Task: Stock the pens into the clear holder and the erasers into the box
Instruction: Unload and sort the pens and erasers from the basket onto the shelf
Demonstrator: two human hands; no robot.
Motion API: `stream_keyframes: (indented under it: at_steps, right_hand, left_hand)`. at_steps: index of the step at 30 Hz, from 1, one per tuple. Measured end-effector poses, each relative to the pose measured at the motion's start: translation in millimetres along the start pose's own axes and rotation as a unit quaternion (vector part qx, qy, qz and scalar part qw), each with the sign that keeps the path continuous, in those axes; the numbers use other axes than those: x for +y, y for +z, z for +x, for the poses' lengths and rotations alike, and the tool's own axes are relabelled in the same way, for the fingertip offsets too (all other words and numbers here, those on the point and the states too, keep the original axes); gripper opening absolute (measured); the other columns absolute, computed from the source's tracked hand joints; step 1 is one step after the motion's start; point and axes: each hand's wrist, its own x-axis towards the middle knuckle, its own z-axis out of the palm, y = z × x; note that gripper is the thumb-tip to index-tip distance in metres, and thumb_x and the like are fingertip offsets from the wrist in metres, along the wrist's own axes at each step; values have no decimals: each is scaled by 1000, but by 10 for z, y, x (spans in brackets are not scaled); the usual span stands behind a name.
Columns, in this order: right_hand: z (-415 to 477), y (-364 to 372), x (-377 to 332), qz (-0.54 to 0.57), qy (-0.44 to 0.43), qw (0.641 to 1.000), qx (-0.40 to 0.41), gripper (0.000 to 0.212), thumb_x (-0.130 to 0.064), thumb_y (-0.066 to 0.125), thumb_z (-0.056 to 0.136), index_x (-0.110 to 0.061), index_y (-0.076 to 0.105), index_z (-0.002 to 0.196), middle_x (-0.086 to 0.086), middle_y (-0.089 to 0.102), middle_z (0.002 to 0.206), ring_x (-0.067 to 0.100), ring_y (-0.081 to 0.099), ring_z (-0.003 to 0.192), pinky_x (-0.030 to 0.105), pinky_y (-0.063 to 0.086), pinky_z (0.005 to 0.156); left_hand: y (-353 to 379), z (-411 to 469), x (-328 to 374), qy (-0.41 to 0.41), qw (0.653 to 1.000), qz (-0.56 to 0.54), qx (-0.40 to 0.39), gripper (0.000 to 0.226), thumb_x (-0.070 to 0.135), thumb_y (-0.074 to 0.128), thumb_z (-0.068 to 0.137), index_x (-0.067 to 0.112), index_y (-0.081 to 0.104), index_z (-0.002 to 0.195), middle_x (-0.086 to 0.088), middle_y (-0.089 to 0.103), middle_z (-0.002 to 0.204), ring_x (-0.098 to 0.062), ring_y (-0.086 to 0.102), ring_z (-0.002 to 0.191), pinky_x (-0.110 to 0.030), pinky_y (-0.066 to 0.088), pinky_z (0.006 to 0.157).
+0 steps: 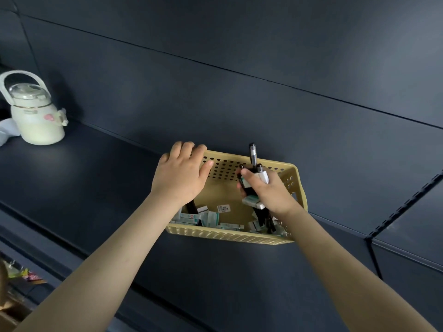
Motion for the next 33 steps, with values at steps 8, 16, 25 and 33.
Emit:
stream_keyframes:
  at_steps: [8, 16, 25, 33]
  right_hand:
    - [129, -76, -102, 163, 1, 982, 97, 31, -34, 57, 98, -5, 64, 110, 10, 65, 85, 25, 59, 72, 35, 52, 66]
    - [195, -85, -166, 427, 68, 877, 210, 20, -33, 60, 96, -14, 59, 98, 5, 67, 79, 19, 62, 62, 37, 53, 70]
    - [194, -84, -184, 583, 44, 771, 252, 24, -34, 54, 98, -12, 51, 107, 4, 63, 77, 20, 59, 66, 36, 51, 75]
    - [-4, -287, -328, 652, 24, 708, 270, 29, -33, 48, 98, -7, 55, 89, 4, 58, 76, 23, 52, 70, 33, 46, 81]
  left_hand:
    - [93, 186, -64, 16, 998, -9, -64, 54, 52, 19, 100, 25, 38, 143, -2, 44, 143, -24, 36, 135, -42, 36, 106]
    - [162, 341, -82, 12, 989, -42, -140, 56, 52, 16, 102, 26, 29, 150, -2, 35, 152, -25, 27, 142, -44, 28, 112]
    - [204, 453, -118, 13, 978, -58, -199, 60, 55, 12, 101, 26, 28, 151, -4, 33, 154, -27, 26, 142, -45, 26, 113]
    - [110, 493, -126, 62, 989, -94, -94, 54, 49, 28, 102, 23, 36, 149, -4, 35, 155, -30, 16, 148, -50, 9, 120]
